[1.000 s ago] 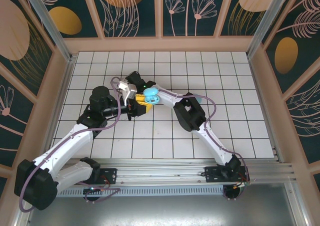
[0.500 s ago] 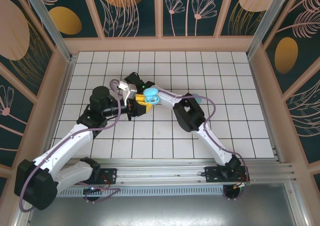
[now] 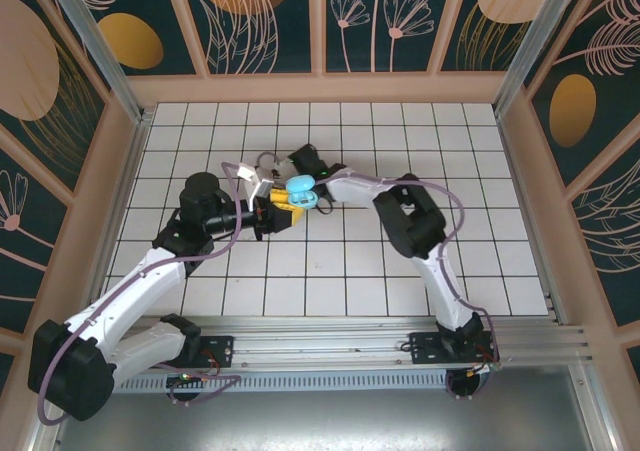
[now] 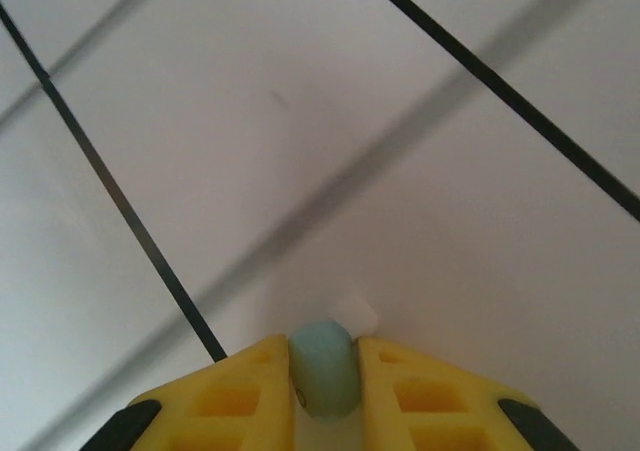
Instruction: Insert the wireless bluetooth earbuds into the charging case
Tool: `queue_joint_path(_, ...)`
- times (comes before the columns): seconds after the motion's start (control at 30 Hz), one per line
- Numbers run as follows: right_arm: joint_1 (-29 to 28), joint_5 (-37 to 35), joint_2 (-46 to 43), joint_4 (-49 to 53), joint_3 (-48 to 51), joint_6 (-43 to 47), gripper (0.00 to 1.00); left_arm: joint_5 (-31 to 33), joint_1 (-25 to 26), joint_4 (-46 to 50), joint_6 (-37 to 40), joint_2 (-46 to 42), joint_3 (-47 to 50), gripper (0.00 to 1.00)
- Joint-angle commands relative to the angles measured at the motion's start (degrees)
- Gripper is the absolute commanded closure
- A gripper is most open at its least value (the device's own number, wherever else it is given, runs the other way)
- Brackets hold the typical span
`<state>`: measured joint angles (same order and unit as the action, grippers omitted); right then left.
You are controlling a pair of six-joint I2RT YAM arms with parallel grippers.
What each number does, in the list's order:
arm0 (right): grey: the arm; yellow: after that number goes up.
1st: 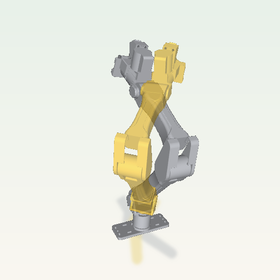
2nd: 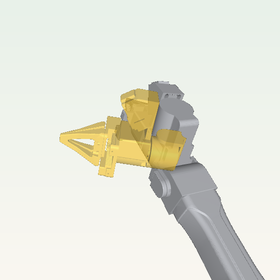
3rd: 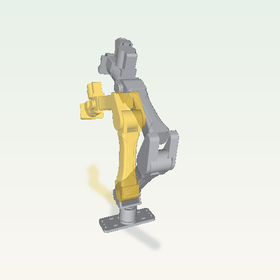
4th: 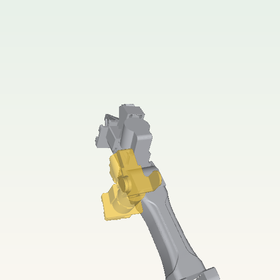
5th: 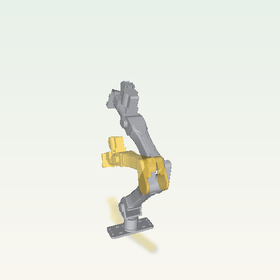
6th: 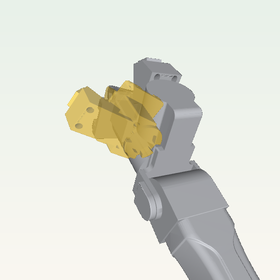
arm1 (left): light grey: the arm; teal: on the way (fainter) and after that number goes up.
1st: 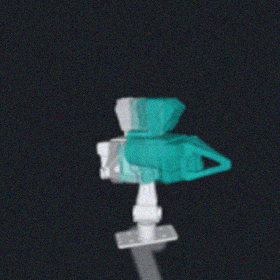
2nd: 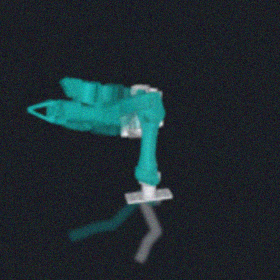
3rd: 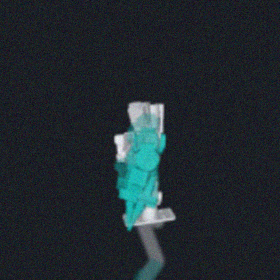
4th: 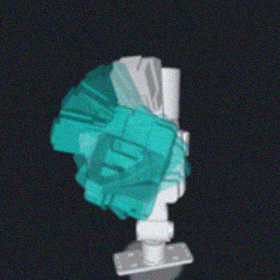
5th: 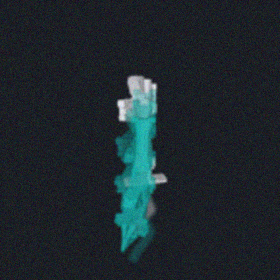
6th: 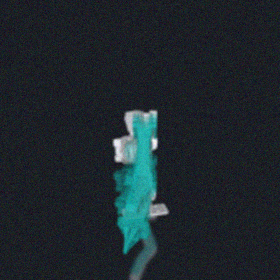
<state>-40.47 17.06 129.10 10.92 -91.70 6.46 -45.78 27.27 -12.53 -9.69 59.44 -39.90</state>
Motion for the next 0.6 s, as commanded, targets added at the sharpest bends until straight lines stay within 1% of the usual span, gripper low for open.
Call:
queue_joint_path(0.0, 3.73, 1.4, -7.25, -0.01, 9.93, -2.11, 0.81, 0.33, -0.37, -0.27, 0.99, -0.82, -1.27, 0.79)
queue_joint_path(0.13, 6.51, 0.44, -15.42, 2.88, 20.53, -0.15, 0.81, 0.56, -0.36, -0.48, 0.95, -0.49, -1.67, 0.79)
queue_joint_path(0.27, 7.59, -5.01, -20.58, 10.23, 27.06, 4.06, 0.81, 0.77, -0.42, -0.74, 1.22, 0.2, -1.68, 0.79)
queue_joint_path(0.37, 7.77, -6.9, -22.31, 15.68, 29.57, 6.69, 0.81, 0.77, -0.36, -0.98, 1.37, 1.13, -2.02, 0.79)
queue_joint_path(0.43, 7.79, -6.58, -22.79, 18.55, 30.23, 8.48, 0.8, 0.81, -0.37, -1.14, 1.58, 1.63, -2.19, 0.79)
queue_joint_path(0.53, 7.97, -6.74, -22.74, 20.34, 30.97, 11.07, 0.79, 0.78, -0.42, -1.35, 1.7, 2.33, -2.38, 0.79)
queue_joint_path(0.57, 8.18, -7.1, -22.65, 20.59, 30.89, 11.45, 0.75, 0.69, -0.37, -1.5, 1.66, 2.55, -2.43, 0.79)
